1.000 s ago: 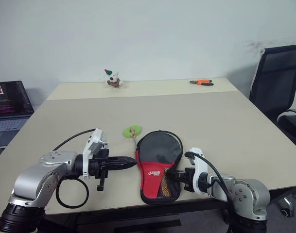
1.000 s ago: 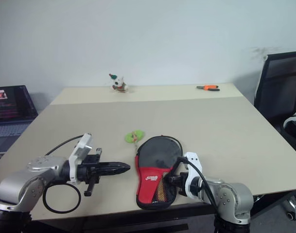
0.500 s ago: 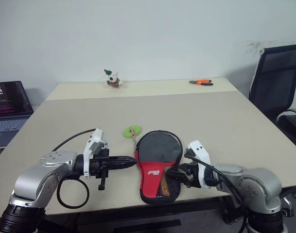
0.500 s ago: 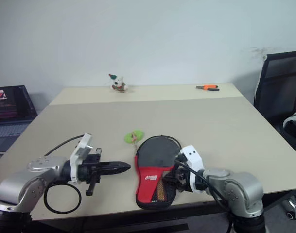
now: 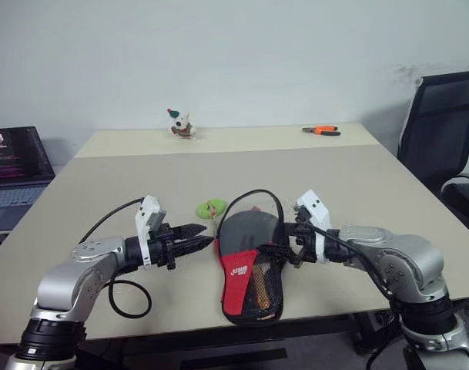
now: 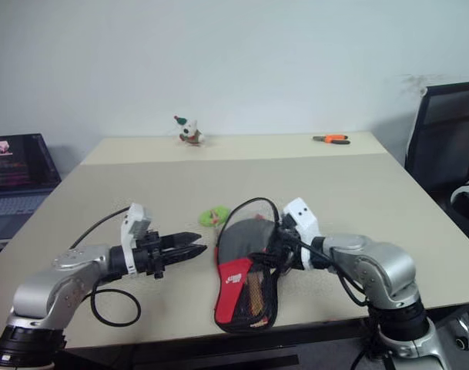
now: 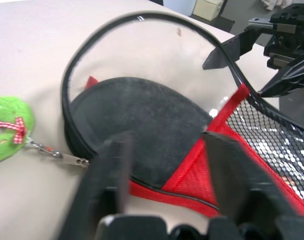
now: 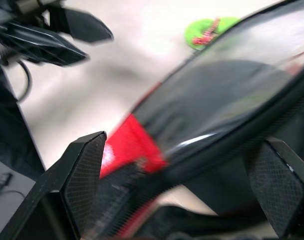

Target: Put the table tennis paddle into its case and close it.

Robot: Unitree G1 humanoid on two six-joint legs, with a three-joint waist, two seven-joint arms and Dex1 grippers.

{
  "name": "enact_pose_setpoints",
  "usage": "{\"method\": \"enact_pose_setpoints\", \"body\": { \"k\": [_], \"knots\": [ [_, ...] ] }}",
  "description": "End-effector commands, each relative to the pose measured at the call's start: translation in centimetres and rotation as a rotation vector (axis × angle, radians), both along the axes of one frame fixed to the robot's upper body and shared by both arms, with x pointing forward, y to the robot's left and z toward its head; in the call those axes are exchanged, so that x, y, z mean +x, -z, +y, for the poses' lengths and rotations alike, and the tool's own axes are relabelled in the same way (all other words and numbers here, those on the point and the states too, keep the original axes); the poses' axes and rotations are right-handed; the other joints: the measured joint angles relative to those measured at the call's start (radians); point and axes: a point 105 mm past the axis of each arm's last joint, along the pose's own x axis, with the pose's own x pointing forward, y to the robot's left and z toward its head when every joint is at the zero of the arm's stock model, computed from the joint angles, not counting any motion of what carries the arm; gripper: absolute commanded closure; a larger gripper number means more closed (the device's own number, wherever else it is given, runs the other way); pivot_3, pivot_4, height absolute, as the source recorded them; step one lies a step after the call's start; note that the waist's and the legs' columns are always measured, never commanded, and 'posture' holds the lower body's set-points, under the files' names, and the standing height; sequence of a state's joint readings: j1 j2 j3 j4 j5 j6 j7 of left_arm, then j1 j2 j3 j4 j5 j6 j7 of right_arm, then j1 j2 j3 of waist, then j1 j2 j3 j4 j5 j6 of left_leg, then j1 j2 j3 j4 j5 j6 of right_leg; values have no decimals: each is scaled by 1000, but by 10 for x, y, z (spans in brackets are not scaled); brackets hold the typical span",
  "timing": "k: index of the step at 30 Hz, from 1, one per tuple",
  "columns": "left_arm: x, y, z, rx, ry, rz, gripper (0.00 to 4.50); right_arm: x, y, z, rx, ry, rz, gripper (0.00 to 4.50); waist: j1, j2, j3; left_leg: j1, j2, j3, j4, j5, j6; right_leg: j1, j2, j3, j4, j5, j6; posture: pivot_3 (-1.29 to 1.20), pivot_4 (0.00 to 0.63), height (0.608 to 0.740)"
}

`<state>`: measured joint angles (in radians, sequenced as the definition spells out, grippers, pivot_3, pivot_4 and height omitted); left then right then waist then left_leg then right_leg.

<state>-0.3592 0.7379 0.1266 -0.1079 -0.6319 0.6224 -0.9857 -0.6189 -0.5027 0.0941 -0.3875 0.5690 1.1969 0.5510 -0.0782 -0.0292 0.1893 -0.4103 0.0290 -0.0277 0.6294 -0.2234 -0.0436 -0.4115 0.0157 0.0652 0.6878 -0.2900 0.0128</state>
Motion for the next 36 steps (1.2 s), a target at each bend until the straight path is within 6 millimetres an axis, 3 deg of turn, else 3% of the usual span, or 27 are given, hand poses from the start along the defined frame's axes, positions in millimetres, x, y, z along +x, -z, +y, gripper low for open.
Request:
{"method": "enact_pose_setpoints", "body": {
  "k": [1, 3, 6, 10, 12, 18, 24, 28, 36],
  "knots": [
    [-1, -11, 3, -6, -12, -58, 581, 13, -6, -21, -96, 49, -105, 0, 0, 0, 0, 0, 0, 0, 0, 0, 0, 0, 0, 0, 0, 0, 0, 0, 150, 740],
    [-2, -11, 3, -5, -8, -54, 36, 17, -12, -34, -114, 61, -128, 0, 0, 0, 0, 0, 0, 0, 1, 0, 0, 0, 0, 0, 1, 0, 1, 0, 150, 740],
    [-2, -11, 3, -6, -7, -53, 36, 24, -25, -42, -96, 78, -161, 0, -1, 0, 0, 1, 0, 1, 1, 0, 0, 0, 0, 1, 1, 0, 1, 0, 150, 740],
    [1, -10, 3, -5, -12, -52, 36, 12, -44, -13, 80, -38, -158, 0, -2, 0, 0, 1, 0, 1, 0, 0, 0, 0, 0, 1, 1, 0, 1, 0, 150, 740],
    [5, -8, 5, 3, -34, -56, 36, 6, -41, 5, 125, -78, -131, 0, -2, 0, 0, 1, 1, 0, 0, 0, 0, 0, 1, 1, 2, 0, 0, 0, 150, 740],
    [38, -5, 18, 87, -206, -126, 36, -2, -7, 43, 146, -103, -48, 0, 7, -1, 0, 1, 0, -1, 2, 0, 0, 1, 0, 0, 3, 1, 0, 0, 150, 740],
    [85, -2, 25, 160, -385, -168, 36, 2, 22, 53, 58, -70, -38, 0, 27, -1, -1, 0, -1, -1, 4, 0, 0, 1, 1, -2, 2, 3, -2, 0, 150, 740],
    [106, -3, 19, 134, -395, -150, 36, 2, 19, 56, 78, -76, -43, 0, 33, -1, -1, -1, -1, 0, 4, 0, 0, 1, 0, -3, 2, 4, -2, 0, 150, 740],
    [140, 15, 4, 190, -411, -22, 36, 5, 20, 58, 87, -47, -50, 0, 36, -1, -1, -4, -3, -2, 7, 0, 0, -1, 1, -8, 3, 4, -2, 0, 150, 740]
  ]
}}
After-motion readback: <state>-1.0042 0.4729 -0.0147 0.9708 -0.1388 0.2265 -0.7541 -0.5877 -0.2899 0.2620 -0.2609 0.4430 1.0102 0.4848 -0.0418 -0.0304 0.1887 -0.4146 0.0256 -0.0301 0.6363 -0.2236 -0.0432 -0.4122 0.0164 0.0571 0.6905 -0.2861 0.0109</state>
